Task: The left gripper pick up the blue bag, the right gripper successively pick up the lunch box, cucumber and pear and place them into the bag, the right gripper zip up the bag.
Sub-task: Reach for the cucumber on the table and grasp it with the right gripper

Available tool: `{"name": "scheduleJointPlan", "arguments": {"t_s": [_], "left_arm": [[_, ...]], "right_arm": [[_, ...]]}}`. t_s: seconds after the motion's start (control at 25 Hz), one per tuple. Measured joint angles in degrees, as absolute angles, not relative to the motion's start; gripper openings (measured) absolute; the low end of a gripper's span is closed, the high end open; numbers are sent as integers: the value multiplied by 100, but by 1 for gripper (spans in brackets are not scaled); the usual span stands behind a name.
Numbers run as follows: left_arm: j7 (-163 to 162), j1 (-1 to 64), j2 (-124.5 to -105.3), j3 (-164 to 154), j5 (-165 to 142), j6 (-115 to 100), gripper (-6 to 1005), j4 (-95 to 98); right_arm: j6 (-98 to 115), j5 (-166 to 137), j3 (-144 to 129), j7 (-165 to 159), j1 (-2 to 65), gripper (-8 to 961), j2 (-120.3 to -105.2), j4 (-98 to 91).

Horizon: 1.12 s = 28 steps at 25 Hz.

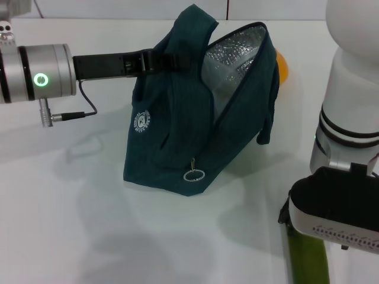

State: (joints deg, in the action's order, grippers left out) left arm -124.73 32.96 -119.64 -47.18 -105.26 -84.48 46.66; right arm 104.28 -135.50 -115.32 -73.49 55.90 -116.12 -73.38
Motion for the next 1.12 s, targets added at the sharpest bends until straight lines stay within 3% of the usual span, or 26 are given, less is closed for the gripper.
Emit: {"name": "scheduleJointPlan", "arguments": {"t_s": [1.12], "left_arm": [[-12290, 3241, -11990, -4808, -10304, -8358, 67, 4454]], "right_arm": [[9693, -13753, -12004, -7026, 5475, 841, -11590, -7076]]}}
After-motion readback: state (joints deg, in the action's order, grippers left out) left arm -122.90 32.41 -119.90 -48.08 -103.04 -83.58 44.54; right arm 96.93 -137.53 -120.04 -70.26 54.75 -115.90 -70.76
